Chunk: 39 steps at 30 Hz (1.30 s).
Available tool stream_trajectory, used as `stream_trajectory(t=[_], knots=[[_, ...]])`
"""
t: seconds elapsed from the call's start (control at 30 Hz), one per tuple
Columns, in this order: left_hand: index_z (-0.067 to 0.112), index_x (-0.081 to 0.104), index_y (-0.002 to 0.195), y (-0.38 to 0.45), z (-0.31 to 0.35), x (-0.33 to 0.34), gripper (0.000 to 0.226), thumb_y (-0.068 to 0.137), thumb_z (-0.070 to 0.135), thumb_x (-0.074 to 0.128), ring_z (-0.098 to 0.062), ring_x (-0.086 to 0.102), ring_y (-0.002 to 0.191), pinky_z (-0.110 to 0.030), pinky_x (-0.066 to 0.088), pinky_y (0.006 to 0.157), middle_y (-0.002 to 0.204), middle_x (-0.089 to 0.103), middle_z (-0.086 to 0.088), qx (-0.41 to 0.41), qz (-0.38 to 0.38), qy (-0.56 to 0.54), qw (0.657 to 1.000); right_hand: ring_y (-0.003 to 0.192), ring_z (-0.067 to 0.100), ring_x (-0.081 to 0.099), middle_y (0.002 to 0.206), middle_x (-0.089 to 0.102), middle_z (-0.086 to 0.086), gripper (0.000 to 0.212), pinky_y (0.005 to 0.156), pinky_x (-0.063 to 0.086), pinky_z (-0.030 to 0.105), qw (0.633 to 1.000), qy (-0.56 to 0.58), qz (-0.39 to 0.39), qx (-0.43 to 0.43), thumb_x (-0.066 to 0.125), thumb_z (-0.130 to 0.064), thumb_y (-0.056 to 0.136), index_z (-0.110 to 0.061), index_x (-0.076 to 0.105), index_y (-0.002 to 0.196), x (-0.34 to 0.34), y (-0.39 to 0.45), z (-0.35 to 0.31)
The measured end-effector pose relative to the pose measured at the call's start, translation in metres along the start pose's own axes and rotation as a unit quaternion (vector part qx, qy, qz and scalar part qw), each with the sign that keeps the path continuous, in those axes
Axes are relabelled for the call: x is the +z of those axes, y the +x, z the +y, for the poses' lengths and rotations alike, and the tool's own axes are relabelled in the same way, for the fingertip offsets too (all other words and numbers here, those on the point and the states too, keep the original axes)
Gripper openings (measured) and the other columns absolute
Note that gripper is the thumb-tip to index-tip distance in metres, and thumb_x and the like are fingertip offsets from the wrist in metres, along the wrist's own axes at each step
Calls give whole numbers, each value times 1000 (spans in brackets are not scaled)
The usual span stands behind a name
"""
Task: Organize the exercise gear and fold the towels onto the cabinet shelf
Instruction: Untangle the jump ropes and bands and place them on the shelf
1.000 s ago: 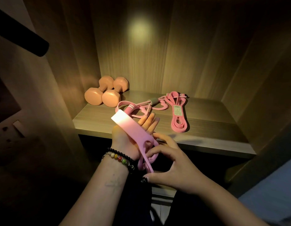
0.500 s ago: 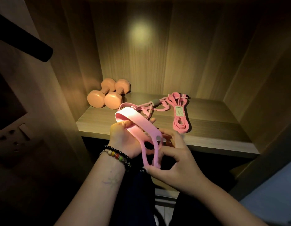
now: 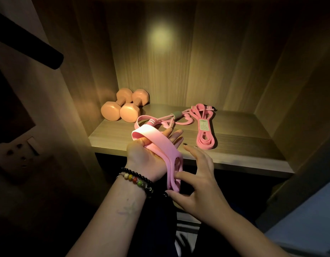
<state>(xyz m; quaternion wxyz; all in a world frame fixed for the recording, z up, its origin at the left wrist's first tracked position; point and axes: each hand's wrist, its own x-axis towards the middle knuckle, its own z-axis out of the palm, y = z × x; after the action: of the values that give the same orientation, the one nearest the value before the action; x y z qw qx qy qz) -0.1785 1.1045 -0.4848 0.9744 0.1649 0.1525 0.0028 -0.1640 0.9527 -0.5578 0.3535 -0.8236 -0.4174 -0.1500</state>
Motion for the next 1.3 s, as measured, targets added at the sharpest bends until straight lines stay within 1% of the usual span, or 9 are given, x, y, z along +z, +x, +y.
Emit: stream_trajectory(t=[0.1,0.23,0.37,0.43,0.57,0.77,0.97,1.2,1.3], knots=[[-10,70,87,-5,-5,8,60,98,29,27,-46,56,112,-64,28,108,105,65,-36,14,12,-7,1000,111,10,37,117,44,-6,27,85,39,21,999,-19,26,27,72,-48,69,-24,71,83,4,-1,-8],[-1,58,111,-5,-8,14,44,99,29,29,-45,58,108,-63,33,105,97,67,-35,43,35,-14,998,89,4,49,96,46,-8,16,68,43,12,989,124,10,74,76,-29,73,-17,67,78,-2,-3,-10],[3,54,125,1,-12,0,42,94,28,40,-37,57,119,-54,38,107,119,64,-27,34,45,102,993,66,6,55,80,63,-2,18,62,44,16,943,290,-6,162,79,-3,72,-20,73,74,-28,2,-5],[3,53,123,2,-18,-10,42,94,32,45,-33,60,117,-50,42,105,118,66,-22,30,61,179,981,58,18,54,72,64,20,14,59,45,21,897,386,-14,214,73,5,77,-10,73,76,-44,7,-5],[9,64,108,-3,-31,-21,47,98,47,38,-20,64,107,-40,45,93,101,74,-7,32,70,375,924,56,25,50,67,58,23,15,57,44,31,802,502,-18,324,62,-2,86,4,68,73,-69,19,-11],[9,76,83,-16,-40,-23,30,95,23,53,-12,69,87,-29,43,81,92,76,-6,141,105,570,803,46,20,42,42,46,4,32,54,35,26,702,544,-34,459,61,-12,86,-3,63,55,-88,38,-14],[13,73,89,-25,-44,-28,12,87,19,63,-19,67,93,-38,49,91,97,73,-10,100,7,514,852,45,6,54,68,64,8,12,46,49,14,647,567,-26,510,74,-14,79,-3,68,76,-84,40,-10],[8,66,110,-23,-56,-43,42,71,18,74,-21,66,100,-28,51,86,106,72,-12,101,-56,499,859,47,7,56,61,63,7,17,48,50,15,640,575,-9,510,75,-18,74,-3,68,77,-82,34,-4],[6,68,106,-21,-58,-46,47,63,23,79,-30,66,106,-36,51,93,106,72,-15,129,-52,486,863,49,7,57,63,65,6,25,50,51,17,630,576,-12,521,76,-22,64,-3,68,77,-81,31,0]])
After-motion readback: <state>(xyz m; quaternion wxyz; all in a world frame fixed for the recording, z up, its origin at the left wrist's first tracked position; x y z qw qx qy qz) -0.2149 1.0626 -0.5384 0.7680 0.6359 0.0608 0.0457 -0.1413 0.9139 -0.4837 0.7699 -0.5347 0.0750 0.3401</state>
